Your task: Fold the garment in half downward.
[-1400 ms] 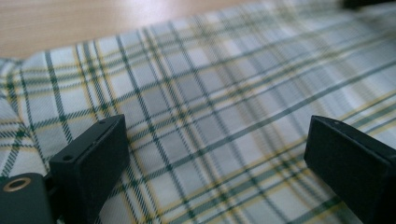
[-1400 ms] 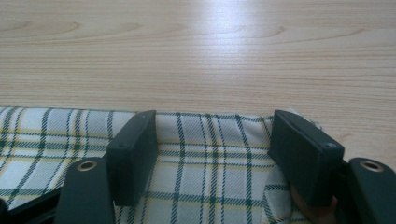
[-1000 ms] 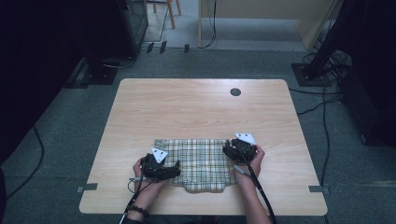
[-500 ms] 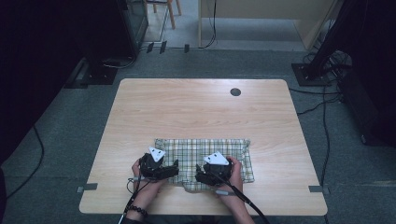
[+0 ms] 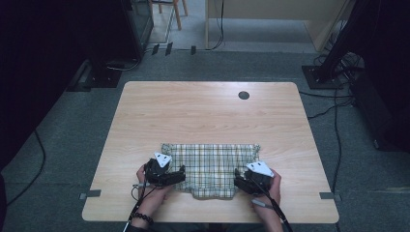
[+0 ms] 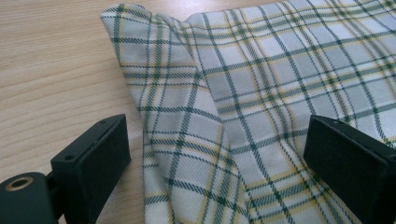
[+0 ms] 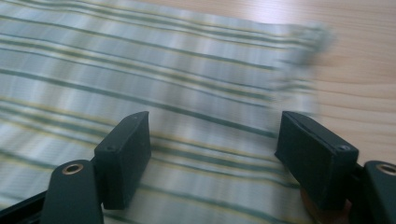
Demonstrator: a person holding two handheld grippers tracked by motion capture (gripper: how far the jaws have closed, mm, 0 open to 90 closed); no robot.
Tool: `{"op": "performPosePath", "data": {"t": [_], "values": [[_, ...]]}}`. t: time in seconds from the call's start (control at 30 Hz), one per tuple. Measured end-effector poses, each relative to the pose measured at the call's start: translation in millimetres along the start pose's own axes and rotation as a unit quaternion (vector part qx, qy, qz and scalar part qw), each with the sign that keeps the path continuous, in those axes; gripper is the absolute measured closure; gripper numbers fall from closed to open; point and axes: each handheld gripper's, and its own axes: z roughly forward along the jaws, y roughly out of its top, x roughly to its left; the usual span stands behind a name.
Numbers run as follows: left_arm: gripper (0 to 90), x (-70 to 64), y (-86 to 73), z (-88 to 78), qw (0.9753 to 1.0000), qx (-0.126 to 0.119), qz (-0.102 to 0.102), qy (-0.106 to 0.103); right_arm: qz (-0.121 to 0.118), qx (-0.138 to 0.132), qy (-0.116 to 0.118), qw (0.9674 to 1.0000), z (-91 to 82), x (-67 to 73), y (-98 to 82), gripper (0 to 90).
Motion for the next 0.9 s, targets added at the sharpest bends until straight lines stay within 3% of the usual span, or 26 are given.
{"op": "performPosePath", "data": {"t": [0.07,0.1,0.13,0.2,0.27,0.3,0.37,0.43,0.5,0.57,0.6,0.67,0.73,0.8,0.83,0.9], "values": [[7.5,0.1,0.0,-0.1,1.0000,0.000,-0.001,0.000,0.029,0.004,0.007,0.9995,-1.1,-10.6,-1.0,21.9],[7.5,0.4,0.0,-0.2,1.0000,0.000,-0.001,0.000,0.041,0.000,-0.004,0.9992,-2.7,-13.4,-1.4,22.6],[7.5,1.3,-0.3,-0.9,1.0000,0.001,-0.002,0.000,0.045,-0.010,-0.010,0.9989,-5.6,-14.8,-1.0,22.6],[7.5,2.7,-0.9,-4.1,0.9999,-0.001,-0.011,0.004,0.060,-0.036,0.004,0.9975,-13.8,-13.7,2.6,23.0],[7.6,-0.9,3.8,-17.5,0.9991,-0.038,-0.020,-0.006,0.045,-0.062,0.016,0.9969,-22.6,-2.5,9.9,23.0],[7.6,-6.6,8.8,-25.7,0.9975,-0.061,-0.023,-0.027,0.040,-0.067,0.021,0.9968,-24.2,2.4,12.1,23.0],[7.6,-20.1,15.4,-32.5,0.9941,-0.082,-0.016,-0.069,0.022,-0.075,0.056,0.9954,-25.7,20.9,16.8,23.2],[7.5,-32.0,16.9,-27.7,0.9922,-0.071,-0.001,-0.103,0.003,-0.066,0.093,0.9935,-21.5,36.8,18.2,22.6],[7.5,-39.3,13.6,-13.7,0.9942,-0.041,0.013,-0.099,-0.006,-0.035,0.117,0.9925,-8.8,49.6,14.8,22.5],[7.5,-36.3,7.0,1.3,0.9960,0.003,0.008,-0.089,-0.006,-0.004,0.111,0.9937,1.9,50.5,7.3,22.6],[7.6,-34.7,3.9,1.5,0.9969,-0.013,0.011,-0.076,-0.005,-0.009,0.103,0.9947,2.7,47.4,3.4,23.7],[7.7,-31.2,2.0,1.1,0.9980,-0.012,0.027,-0.056,0.011,-0.011,0.089,0.9959,-0.4,36.7,1.0,25.1],[9.5,-27.6,0.5,-0.9,0.9978,-0.017,0.023,-0.059,0.018,-0.012,0.049,0.9985,-2.6,17.5,-1.2,28.3],[9.5,-24.6,-0.7,-3.5,0.9984,-0.016,0.028,-0.047,0.038,-0.019,0.040,0.9983,-6.6,-2.3,-4.1,30.0],[9.4,-23.1,-0.8,-4.7,0.9989,-0.012,0.026,-0.038,0.035,-0.008,0.023,0.9991,-6.5,-7.2,-4.9,29.1],[9.4,-13.2,0.7,-11.1,0.9990,-0.016,0.011,-0.040,0.042,-0.003,0.005,0.9991,-9.8,-21.0,-7.8,27.1]]}}
